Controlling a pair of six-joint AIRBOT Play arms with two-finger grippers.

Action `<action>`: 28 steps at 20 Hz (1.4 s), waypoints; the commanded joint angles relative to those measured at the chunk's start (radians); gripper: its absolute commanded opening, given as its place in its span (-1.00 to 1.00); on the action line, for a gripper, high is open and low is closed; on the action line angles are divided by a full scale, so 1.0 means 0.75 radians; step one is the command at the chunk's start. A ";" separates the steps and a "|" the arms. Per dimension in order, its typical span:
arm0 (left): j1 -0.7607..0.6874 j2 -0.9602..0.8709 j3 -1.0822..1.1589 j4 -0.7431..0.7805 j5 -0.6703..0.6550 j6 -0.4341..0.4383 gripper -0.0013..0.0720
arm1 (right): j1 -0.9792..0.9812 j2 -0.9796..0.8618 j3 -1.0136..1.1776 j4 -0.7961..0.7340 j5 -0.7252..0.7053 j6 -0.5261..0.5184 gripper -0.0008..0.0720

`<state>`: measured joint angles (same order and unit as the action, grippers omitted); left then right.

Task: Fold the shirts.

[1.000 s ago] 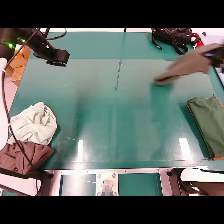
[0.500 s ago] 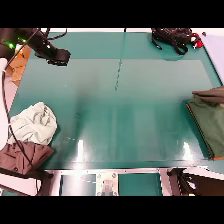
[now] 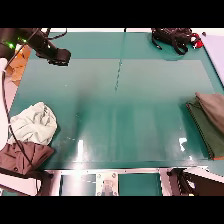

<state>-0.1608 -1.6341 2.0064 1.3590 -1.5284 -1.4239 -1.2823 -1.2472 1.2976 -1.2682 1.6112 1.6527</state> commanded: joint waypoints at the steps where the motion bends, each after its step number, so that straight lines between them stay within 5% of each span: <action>1: 0.001 0.001 -0.001 -0.008 0.005 0.001 -0.90 | -0.005 0.009 -0.164 -0.398 -0.066 0.106 0.31; 4: 0.001 0.001 0.001 -0.012 0.070 0.005 -0.90 | 0.047 0.004 -0.115 -0.229 -0.175 0.131 0.31; 6: 0.001 0.003 0.001 -0.023 0.125 0.003 -0.90 | 0.179 0.004 -0.052 0.034 -0.293 0.050 -0.61; 8: 0.001 0.025 0.001 -0.082 0.128 -0.013 -0.90 | 0.382 0.004 0.006 0.217 -0.390 -0.058 -0.93; 16: -0.024 0.251 -0.150 -0.105 -0.090 -0.209 -0.90 | 1.194 0.039 -0.140 0.259 -0.490 -0.167 -0.94; 24: -0.291 0.804 -1.235 -0.056 0.204 -0.505 -0.90 | 1.511 0.214 -0.632 0.259 -0.618 -0.231 -0.94; 28: -0.308 0.842 -1.361 -0.045 0.216 -0.510 -0.90 | 1.530 0.214 -0.640 0.259 -0.605 -0.226 -0.94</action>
<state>-0.3706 -1.0451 1.0889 1.3170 -1.3945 -1.7744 -0.1596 -1.0950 0.8444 -1.0752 1.1603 1.4887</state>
